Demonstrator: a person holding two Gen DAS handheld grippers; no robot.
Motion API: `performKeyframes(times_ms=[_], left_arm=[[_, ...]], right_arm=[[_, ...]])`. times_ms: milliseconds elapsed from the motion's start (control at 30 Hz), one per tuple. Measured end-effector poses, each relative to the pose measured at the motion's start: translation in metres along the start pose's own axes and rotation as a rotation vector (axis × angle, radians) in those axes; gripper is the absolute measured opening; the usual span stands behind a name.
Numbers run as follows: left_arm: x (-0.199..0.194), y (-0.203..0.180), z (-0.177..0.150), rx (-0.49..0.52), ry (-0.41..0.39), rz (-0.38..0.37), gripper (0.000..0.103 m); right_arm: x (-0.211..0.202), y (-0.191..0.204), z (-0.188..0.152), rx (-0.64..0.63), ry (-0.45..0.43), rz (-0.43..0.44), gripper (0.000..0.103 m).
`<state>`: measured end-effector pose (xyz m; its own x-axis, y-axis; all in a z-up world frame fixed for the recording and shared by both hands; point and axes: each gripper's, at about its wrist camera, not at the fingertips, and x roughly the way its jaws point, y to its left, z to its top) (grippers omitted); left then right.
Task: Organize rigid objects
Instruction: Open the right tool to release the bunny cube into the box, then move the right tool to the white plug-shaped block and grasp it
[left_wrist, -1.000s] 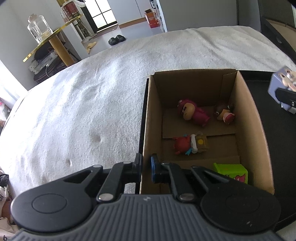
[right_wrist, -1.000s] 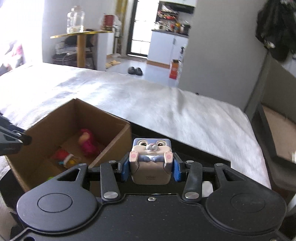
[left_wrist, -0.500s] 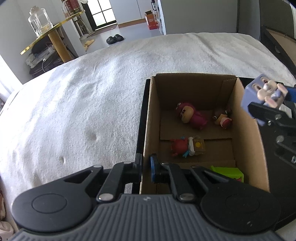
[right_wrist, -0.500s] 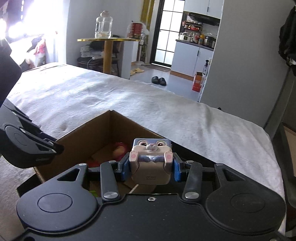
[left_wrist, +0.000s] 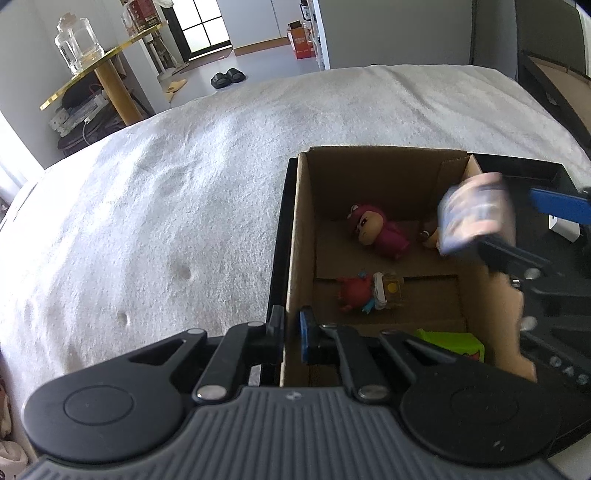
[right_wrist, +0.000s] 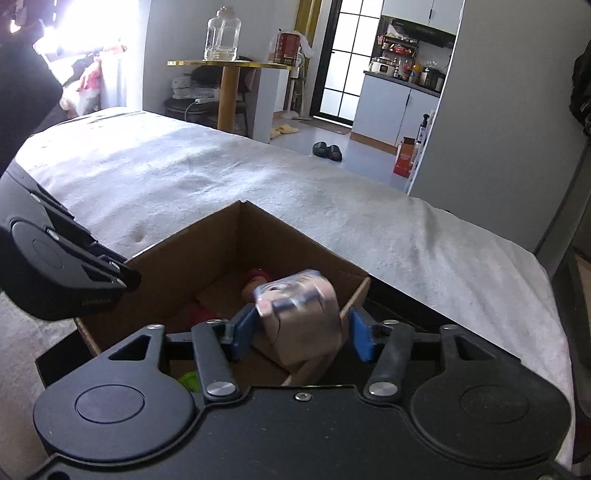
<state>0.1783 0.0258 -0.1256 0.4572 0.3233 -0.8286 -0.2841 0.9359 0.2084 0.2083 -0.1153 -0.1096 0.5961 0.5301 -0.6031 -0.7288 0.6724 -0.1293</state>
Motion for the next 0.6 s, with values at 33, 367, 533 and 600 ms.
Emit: performKeyframes(times_ms=[33,367,533,600], left_arm=[[0.0,0.0,0.0,-0.001,0.0,0.001,0.007],[0.003,-0.003,0.001,0.005,0.005,0.007,0.007],[0.002,-0.005,0.0,0.007,0.005,0.01,0.007],[0.001,-0.007,0.0,0.011,0.005,0.016,0.007]], right_arm=[[-0.002,-0.002,-0.002,0.01,0.001,-0.007,0.056],[-0.009,-0.028,-0.019,0.105,0.024,-0.028,0.056],[-0.011,-0.038,-0.029,0.12,0.035,-0.059,0.062],[-0.013,-0.044,-0.035,0.132,0.041,-0.073,0.062]])
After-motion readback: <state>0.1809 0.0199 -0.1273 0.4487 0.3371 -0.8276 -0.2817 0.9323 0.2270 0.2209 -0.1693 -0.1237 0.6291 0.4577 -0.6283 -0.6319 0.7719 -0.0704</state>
